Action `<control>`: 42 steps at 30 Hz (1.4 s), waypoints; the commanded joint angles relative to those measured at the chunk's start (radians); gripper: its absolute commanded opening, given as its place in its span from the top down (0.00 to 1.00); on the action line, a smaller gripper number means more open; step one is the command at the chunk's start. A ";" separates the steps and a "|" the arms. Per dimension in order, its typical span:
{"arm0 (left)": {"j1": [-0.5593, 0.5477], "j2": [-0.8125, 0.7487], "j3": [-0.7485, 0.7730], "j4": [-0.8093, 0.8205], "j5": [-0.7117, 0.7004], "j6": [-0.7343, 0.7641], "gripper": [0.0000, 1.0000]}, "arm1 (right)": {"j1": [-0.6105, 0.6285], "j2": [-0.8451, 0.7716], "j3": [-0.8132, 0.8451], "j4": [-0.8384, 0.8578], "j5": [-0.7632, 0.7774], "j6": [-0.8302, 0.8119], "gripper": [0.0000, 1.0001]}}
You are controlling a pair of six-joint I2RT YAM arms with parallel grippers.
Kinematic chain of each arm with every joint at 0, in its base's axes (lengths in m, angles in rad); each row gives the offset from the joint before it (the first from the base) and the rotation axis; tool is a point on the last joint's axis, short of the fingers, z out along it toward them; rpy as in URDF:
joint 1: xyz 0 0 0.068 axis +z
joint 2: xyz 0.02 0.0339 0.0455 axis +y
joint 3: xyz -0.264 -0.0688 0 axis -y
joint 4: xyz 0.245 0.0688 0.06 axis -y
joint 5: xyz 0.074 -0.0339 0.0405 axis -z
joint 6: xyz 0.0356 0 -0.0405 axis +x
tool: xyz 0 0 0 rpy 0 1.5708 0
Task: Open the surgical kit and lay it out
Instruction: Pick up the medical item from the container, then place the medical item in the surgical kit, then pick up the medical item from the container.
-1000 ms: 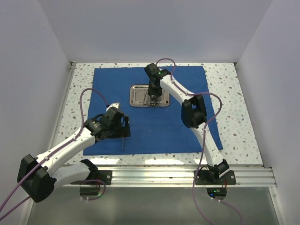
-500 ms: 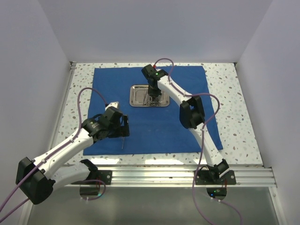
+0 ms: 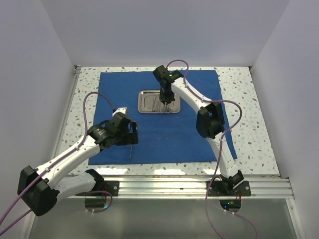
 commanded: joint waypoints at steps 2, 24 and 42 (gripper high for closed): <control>-0.001 0.041 0.080 0.041 -0.037 0.037 0.00 | 0.011 -0.241 -0.169 0.034 -0.054 0.030 1.00; 0.106 0.856 0.887 0.085 -0.007 0.209 0.00 | 0.284 -0.661 -1.031 0.392 -0.144 0.133 0.29; 0.157 1.186 1.074 0.153 0.024 0.317 0.33 | 0.234 -1.077 -0.951 0.071 0.062 0.051 0.26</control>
